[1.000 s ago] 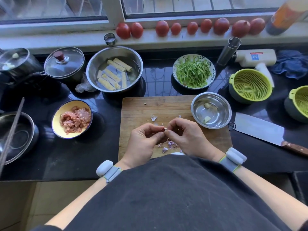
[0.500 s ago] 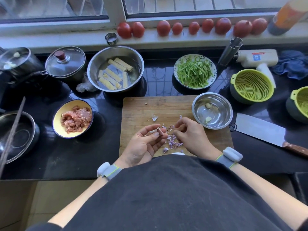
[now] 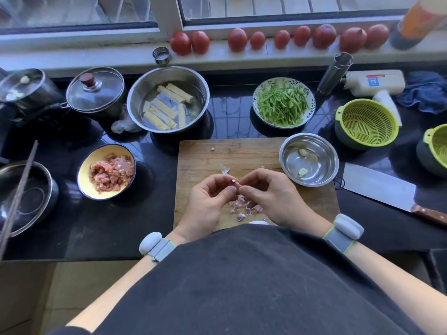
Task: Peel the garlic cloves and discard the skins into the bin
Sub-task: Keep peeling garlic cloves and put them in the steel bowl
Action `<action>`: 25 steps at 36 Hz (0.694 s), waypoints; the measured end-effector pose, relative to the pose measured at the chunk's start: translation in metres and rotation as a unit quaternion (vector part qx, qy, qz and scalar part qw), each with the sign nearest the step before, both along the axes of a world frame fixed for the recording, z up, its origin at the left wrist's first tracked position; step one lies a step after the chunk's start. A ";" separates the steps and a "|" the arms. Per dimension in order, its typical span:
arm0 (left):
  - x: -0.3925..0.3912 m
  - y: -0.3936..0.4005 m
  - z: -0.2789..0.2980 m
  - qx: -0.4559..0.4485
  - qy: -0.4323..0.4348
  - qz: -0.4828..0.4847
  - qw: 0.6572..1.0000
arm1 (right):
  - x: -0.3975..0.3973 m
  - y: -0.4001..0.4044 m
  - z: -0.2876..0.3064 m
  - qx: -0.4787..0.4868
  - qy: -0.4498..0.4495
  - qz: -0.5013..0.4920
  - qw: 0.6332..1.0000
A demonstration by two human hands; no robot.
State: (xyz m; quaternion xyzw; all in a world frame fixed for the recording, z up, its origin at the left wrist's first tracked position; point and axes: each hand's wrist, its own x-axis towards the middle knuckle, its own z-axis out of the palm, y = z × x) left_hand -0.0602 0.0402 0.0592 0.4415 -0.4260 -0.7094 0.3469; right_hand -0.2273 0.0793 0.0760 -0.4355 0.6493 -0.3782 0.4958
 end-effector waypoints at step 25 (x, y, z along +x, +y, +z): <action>-0.034 -0.005 0.038 0.150 0.026 -0.016 0.988 | 0.016 -0.019 0.027 0.076 -0.330 -0.002 0.941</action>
